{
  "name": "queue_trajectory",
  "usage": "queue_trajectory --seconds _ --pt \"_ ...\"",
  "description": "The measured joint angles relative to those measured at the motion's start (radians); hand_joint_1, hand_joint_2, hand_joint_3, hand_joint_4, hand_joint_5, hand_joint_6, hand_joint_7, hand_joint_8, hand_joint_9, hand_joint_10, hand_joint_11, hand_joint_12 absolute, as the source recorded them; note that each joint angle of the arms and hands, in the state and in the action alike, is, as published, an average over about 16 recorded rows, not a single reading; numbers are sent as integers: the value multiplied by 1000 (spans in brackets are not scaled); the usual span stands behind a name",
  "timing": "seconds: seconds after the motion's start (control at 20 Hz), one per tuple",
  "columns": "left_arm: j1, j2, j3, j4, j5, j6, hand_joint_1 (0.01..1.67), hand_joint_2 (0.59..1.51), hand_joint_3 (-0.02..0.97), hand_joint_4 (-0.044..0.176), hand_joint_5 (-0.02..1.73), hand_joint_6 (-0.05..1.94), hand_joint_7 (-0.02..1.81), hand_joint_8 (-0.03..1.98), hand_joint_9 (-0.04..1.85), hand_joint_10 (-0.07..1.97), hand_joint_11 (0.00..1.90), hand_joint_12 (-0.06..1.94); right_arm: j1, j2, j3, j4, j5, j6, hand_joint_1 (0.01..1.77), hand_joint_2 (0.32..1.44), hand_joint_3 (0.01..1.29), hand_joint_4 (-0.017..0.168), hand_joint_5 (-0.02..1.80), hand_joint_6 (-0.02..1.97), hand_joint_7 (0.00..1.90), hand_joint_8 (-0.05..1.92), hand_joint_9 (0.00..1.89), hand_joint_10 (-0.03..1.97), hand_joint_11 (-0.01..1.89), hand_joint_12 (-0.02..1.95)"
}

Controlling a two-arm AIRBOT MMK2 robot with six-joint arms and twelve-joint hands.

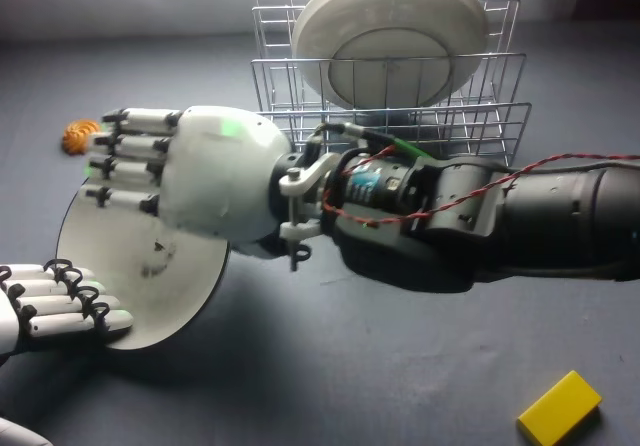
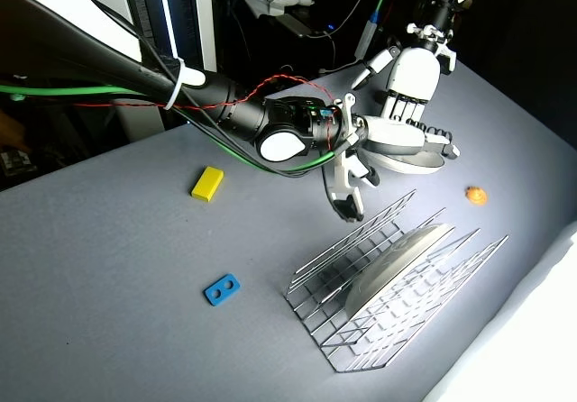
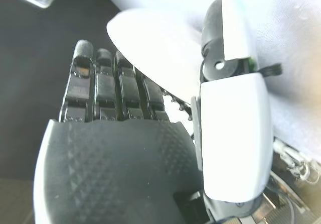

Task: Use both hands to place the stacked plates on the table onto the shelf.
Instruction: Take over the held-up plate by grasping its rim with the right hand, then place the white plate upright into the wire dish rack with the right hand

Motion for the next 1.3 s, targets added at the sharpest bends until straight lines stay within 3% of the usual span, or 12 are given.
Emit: queue_trajectory --seconds 0.4,0.7,0.95,1.3 --pt "9 -3 8 -11 -14 -1 15 1127 20 -9 -11 -31 -8 -13 -5 -6 14 -33 -14 -33 0 -9 11 -14 1084 977 15 -4 501 40 520 21 493 101 158 982" --pt "-12 3 18 -5 -23 -2 15 1132 20 -7 -12 -27 -3 -10 3 0 14 -21 -28 -34 -13 -12 31 -21 1083 972 15 -7 771 85 806 182 854 192 390 1272" --pt "-73 21 30 5 -27 -3 14 1134 20 -4 -8 -11 5 -7 12 6 15 -6 -39 -19 -38 -11 47 -25 1097 965 15 -7 889 124 963 408 1041 289 568 1289" --pt "-200 65 60 25 -31 -3 14 1133 20 -1 1 11 14 -2 19 12 15 15 -47 41 -114 4 56 -27 1115 954 15 -3 936 256 1050 693 1110 389 656 1293"
